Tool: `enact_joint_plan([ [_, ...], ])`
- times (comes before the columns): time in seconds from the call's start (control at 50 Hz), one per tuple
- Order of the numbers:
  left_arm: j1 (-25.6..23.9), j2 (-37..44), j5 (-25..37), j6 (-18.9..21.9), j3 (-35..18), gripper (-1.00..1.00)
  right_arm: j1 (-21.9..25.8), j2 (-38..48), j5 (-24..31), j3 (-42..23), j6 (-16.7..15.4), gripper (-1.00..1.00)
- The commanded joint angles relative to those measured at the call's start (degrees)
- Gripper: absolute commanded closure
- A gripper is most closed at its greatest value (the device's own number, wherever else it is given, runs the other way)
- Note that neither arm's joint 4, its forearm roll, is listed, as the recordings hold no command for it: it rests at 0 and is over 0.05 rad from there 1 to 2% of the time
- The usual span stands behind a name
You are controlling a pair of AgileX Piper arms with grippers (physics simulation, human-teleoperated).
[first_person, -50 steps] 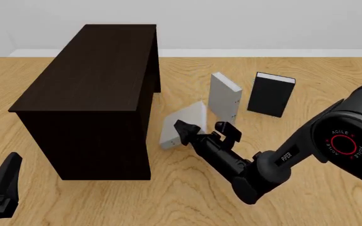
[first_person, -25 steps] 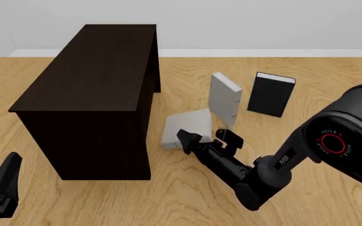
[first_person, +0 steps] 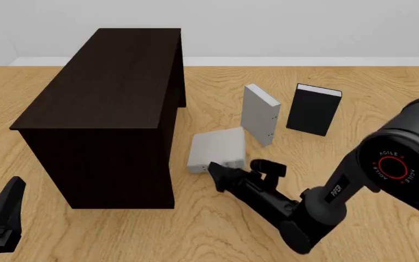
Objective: Pick up the book on the right and place it under the cabinet shelf.
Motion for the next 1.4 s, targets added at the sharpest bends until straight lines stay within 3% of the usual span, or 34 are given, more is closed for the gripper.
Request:
enact_joint_plan([
  [0.02, 0.0, -0.1, 0.1, 0.0, 0.0, -1.0, 0.3, -1.0, 0.0, 6.3, 7.3, -1.0],
  [0.52, 0.0, -0.2, 0.2, 0.0, -0.1, -1.0, 0.9, -12.0, 2.1, 16.0, 1.2, -1.0],
  [0.88, 0.0, -0.1, 0.2, 0.0, 0.0, -1.0, -2.8, -20.7, 21.6, 11.0, -10.3, -1.0],
  [1.06, 0.0, -0.1, 0.1, 0.0, 0.0, -1.0, -3.4, -24.6, 27.8, 8.9, -12.7, -1.0],
  [1.1, 0.0, 0.1, -0.1, 0.0, 0.0, -1.0, -5.7, -24.9, 32.8, 6.4, -16.4, -1.0],
  [1.14, 0.0, 0.2, -0.1, 0.0, 0.0, -1.0, -5.8, -25.8, 33.7, 6.3, -16.7, -1.0],
  [1.24, 0.0, 0.1, -0.1, 0.0, 0.0, -1.0, -10.0, -24.0, 39.9, 2.4, -22.5, -1.0],
  [1.4, 0.0, 0.0, 0.0, 0.0, 0.0, -1.0, -11.1, -22.3, 41.6, 0.4, -24.6, -1.0],
])
